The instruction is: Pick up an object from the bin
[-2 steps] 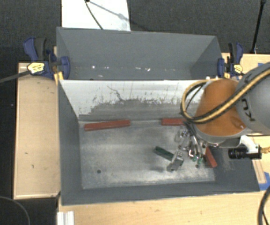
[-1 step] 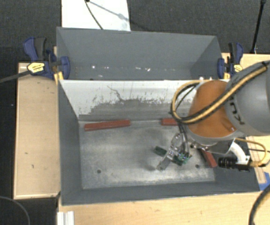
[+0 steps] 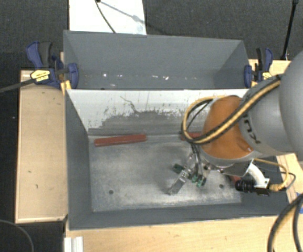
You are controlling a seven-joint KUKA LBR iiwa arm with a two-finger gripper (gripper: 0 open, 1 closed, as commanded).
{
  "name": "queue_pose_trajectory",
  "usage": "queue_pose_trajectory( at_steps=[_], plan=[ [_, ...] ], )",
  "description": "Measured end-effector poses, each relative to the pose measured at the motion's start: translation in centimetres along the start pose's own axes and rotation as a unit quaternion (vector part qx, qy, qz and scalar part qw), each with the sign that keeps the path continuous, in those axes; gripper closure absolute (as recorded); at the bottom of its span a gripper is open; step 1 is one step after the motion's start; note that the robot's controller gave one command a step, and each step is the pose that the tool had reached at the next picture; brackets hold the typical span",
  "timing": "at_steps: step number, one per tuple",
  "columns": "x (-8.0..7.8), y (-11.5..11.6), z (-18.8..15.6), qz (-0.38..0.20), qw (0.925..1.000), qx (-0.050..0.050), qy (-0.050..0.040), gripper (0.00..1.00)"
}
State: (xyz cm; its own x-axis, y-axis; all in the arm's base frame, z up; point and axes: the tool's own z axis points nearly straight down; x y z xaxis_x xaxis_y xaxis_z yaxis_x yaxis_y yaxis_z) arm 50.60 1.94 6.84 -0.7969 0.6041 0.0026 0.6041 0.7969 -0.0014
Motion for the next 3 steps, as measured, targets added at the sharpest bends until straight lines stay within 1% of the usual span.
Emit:
queue_pose_trajectory(
  at_steps=[1,2,3],
  plan=[
    [0.0,0.0,0.0,0.001,1.0,0.0,0.0,0.0],
    [0.0,0.0,0.0,0.002,1.0,-0.001,-0.0001,1.0],
    [-0.1,0.1,-2.5,0.003,1.0,-0.002,-0.0026,1.0]
  ],
)
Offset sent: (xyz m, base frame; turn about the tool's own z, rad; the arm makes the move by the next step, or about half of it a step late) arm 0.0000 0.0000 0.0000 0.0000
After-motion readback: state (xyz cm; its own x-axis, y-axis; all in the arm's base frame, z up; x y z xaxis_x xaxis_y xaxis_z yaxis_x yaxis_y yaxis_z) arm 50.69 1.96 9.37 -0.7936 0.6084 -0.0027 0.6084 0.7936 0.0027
